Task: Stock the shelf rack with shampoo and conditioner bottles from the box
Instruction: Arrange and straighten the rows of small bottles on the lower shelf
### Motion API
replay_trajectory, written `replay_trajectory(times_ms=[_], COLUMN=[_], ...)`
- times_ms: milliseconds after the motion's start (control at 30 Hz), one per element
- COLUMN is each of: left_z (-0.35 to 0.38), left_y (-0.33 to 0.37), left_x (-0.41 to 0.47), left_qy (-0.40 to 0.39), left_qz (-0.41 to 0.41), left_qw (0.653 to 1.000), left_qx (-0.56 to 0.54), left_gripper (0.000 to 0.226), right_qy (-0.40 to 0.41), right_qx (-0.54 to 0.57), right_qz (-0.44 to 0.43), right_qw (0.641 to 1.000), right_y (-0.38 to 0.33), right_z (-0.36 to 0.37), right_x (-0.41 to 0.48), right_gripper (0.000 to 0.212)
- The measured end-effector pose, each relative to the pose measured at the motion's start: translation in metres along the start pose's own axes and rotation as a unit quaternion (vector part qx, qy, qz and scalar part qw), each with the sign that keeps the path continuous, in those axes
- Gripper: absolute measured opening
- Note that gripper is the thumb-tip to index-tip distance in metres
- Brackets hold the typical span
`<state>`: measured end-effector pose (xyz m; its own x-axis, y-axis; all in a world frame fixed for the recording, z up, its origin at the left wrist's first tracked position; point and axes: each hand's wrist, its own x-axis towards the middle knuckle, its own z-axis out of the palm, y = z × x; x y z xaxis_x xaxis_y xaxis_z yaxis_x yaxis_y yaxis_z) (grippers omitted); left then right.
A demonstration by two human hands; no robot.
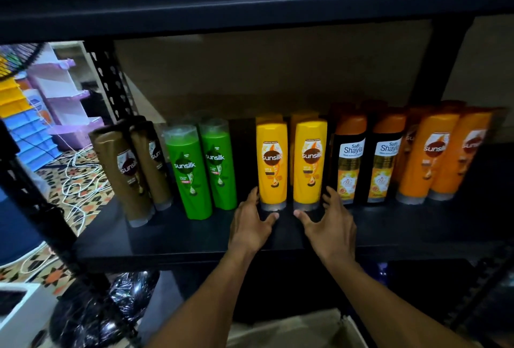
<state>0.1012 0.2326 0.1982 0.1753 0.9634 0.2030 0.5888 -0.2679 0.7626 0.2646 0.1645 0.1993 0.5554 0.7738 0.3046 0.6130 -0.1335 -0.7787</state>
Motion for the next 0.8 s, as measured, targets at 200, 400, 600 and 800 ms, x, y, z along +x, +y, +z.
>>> replay_trajectory(times_ms=[200, 400, 600, 800], left_z=[-0.023, -0.069, -0.115, -0.123], left_y=[-0.001, -0.024, -0.056, -0.078], left_x=[-0.038, -0.077, -0.072, -0.033], left_qy=[-0.035, 0.007, 0.141, 0.183], left_qz=[0.021, 0.067, 0.037, -0.01], left_qw=[0.999, 0.997, 0.988, 0.979], left_qx=[-0.024, -0.028, -0.051, -0.091], left_gripper=[0.084, 0.06, 0.058, 0.088], right_qy=[-0.021, -0.038, -0.089, -0.154], right_qx=[0.0, 0.034, 0.07, 0.076], right_qz=[-0.027, -0.081, -0.14, -0.146], right_qw=[0.999, 0.995, 0.984, 0.974], right_y=[-0.006, -0.028, -0.059, -0.085], right_z=[-0.015, -0.007, 0.035, 0.092], right_x=[-0.039, -0.073, -0.08, -0.058], right_gripper=[0.086, 0.069, 0.064, 0.091])
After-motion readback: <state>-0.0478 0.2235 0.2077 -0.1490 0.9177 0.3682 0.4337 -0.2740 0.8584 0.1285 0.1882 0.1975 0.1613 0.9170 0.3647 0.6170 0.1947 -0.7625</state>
